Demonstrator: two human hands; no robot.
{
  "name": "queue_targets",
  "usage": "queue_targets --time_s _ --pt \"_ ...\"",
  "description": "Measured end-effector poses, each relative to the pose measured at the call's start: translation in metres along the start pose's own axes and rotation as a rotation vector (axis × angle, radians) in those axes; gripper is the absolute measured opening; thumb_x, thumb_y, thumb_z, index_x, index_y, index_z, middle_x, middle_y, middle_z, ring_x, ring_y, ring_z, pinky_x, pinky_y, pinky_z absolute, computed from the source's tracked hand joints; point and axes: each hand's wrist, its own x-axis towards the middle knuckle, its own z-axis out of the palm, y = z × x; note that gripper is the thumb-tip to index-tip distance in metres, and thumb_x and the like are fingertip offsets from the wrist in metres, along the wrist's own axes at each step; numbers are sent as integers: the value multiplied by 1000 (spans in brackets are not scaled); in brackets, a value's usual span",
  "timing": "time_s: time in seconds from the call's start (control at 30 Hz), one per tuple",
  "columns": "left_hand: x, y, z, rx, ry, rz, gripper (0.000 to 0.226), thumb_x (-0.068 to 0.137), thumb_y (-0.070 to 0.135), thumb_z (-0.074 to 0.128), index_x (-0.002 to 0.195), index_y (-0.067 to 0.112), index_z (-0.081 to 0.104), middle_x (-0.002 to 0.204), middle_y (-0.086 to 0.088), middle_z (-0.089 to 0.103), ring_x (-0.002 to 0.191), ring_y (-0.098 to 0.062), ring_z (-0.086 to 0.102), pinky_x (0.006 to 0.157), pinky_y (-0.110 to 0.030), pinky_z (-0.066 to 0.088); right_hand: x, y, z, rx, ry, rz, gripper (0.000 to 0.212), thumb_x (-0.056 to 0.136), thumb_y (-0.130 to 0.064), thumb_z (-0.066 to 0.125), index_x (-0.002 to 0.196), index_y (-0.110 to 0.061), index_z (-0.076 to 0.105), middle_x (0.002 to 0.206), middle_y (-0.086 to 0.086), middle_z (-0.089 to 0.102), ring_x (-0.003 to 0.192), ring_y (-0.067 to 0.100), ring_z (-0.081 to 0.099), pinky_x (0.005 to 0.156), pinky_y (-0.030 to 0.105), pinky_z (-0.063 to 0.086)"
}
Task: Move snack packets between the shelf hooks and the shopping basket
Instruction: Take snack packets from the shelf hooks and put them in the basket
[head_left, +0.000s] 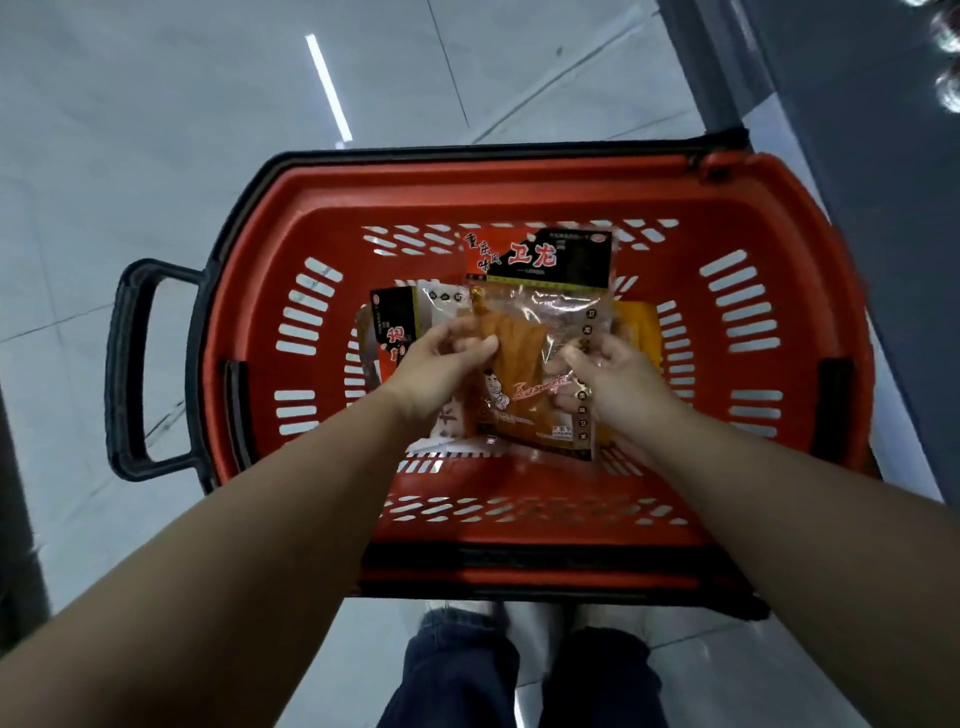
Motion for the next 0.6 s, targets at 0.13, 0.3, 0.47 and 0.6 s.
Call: queue_targets --time_s 0.13,0.3,0.47,0.6 --pt "-11 13 8 51 -57 83 21 89 16 64 110 12 63 98 -6 70 87 -18 69 74 -31 57 -6 -5 -17 70 91 10 20 96 -21 54 113 -13 60 100 0 71 94 18 67 91 41 53" --pt "-58 52 12 230 -69 201 7 86 15 68 85 9 65 87 -11 62 73 -17 63 73 -36 57 -46 -38 -33 -23 119 -29 32 94 -22 58 123 -10 58 110 -5 62 84 8 62 90 31 50" --pt "-117 127 15 343 -77 307 17 86 19 68 76 6 64 72 -10 61 65 -22 61 64 -32 58 -101 -98 -48 -33 114 -97 29 92 -23 61 118 -11 62 101 0 65 80 12 64 83 36 56" --pt "-172 213 30 403 -93 426 17 87 22 67 79 7 65 63 -2 64 56 -19 65 57 -29 55 -155 -177 -64 5 153 -188 28 91 -21 62 114 -5 63 93 3 65 68 10 58 73 34 58"
